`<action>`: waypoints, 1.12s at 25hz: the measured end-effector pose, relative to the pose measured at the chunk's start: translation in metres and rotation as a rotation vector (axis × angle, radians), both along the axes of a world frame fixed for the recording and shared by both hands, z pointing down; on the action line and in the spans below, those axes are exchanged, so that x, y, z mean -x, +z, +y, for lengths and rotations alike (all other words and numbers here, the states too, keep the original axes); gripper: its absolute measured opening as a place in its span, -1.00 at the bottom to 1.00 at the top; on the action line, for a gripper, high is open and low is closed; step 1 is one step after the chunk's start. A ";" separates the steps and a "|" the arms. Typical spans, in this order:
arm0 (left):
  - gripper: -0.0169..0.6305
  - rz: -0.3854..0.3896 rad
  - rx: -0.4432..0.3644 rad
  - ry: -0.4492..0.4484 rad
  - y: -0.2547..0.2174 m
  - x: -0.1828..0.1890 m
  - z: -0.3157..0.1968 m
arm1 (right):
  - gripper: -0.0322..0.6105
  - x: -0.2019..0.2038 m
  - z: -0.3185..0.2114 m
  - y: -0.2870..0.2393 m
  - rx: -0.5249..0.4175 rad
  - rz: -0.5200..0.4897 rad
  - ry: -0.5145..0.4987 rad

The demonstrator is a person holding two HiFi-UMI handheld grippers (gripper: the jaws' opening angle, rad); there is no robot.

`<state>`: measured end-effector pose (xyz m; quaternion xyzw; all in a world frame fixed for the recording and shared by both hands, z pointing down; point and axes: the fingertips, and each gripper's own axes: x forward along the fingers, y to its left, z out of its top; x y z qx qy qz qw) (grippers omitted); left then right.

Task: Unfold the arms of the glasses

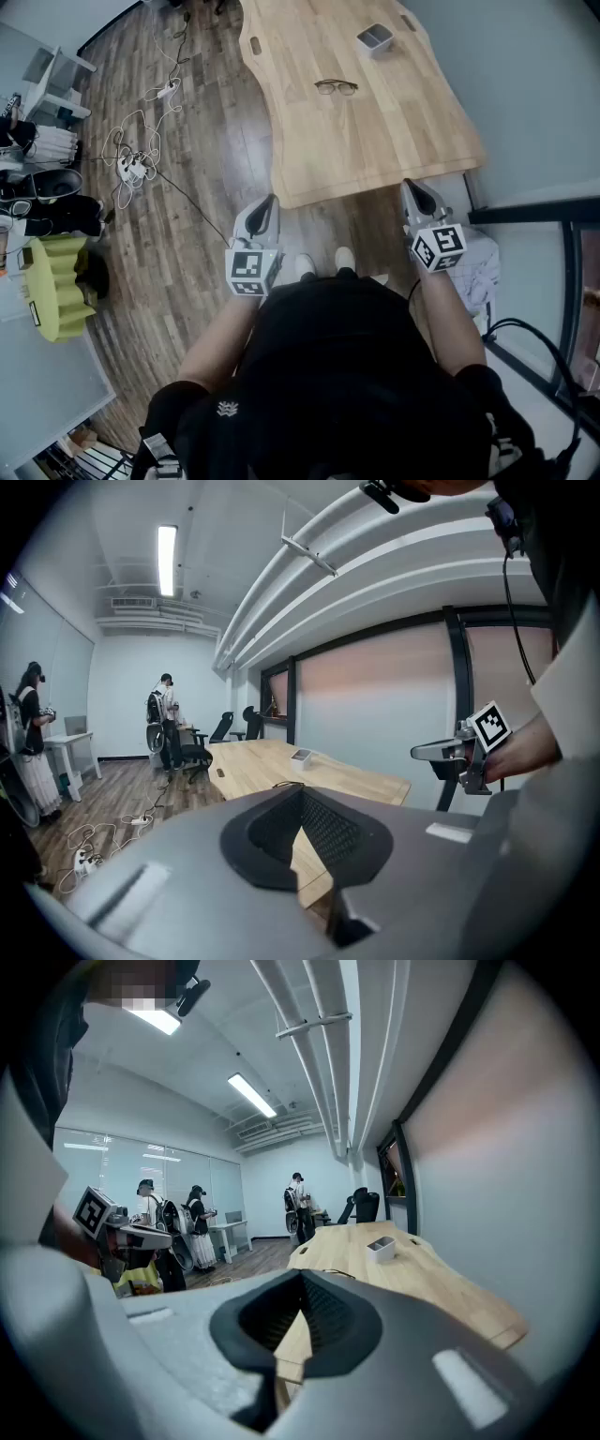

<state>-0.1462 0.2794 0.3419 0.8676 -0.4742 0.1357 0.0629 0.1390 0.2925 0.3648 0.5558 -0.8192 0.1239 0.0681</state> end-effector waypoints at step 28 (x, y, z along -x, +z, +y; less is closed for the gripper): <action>-0.92 -0.042 0.011 -0.056 0.020 -0.048 -0.083 | -0.90 -0.037 -0.069 0.051 0.096 -0.062 -0.110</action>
